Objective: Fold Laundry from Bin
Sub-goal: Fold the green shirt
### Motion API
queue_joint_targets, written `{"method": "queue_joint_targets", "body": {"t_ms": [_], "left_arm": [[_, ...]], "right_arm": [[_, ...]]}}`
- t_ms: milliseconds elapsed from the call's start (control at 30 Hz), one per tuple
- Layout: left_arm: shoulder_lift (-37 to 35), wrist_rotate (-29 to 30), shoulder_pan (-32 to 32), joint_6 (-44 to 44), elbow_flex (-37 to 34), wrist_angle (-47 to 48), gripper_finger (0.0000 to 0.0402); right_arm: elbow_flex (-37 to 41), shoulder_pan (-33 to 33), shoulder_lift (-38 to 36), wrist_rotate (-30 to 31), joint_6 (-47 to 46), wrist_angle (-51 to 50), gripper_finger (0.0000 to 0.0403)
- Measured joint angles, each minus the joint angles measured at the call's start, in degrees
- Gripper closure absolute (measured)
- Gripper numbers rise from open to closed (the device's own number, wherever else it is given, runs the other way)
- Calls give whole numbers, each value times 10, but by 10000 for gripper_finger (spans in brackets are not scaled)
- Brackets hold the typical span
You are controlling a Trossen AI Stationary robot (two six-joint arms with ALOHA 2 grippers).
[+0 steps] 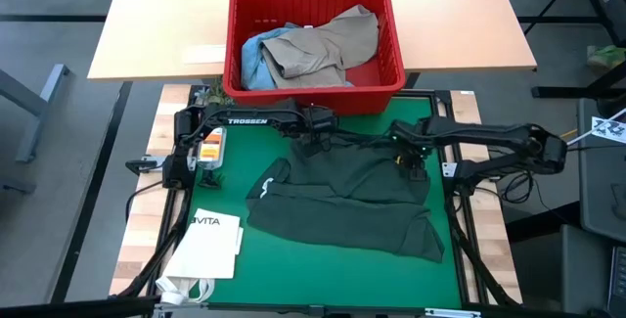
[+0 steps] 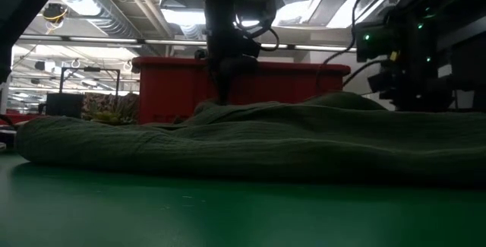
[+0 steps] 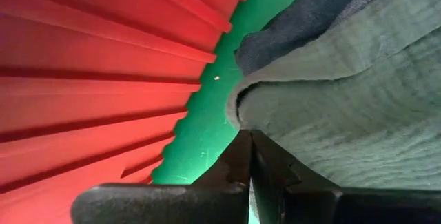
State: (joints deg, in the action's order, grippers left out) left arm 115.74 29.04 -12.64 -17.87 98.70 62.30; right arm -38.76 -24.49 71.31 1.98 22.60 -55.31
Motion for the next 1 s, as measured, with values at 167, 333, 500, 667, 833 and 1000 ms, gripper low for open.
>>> {"method": "queue_joint_targets", "body": {"t_ms": [167, 333, 500, 667, 833, 1000], "left_arm": [[0, 0, 3, 0, 0, 0, 401], [0, 1, 11, 0, 0, 0, 401], [-1, 20, 23, 5, 0, 0, 401], [-15, 62, 42, 18, 0, -6, 401], [-38, 76, 62, 19, 0, -4, 401], [-67, 90, 89, 19, 0, -2, 401]], "right_arm": [[0, 0, 43, 0, 0, 2, 253], [0, 0, 60, 0, 0, 2, 317], [0, 1, 58, 0, 1, 1, 394], [-17, 1, 23, 6, 2, -46, 390], [-48, 1, -44, 32, 2, -99, 394], [-72, 2, -119, -5, -1, -131, 399]]}}
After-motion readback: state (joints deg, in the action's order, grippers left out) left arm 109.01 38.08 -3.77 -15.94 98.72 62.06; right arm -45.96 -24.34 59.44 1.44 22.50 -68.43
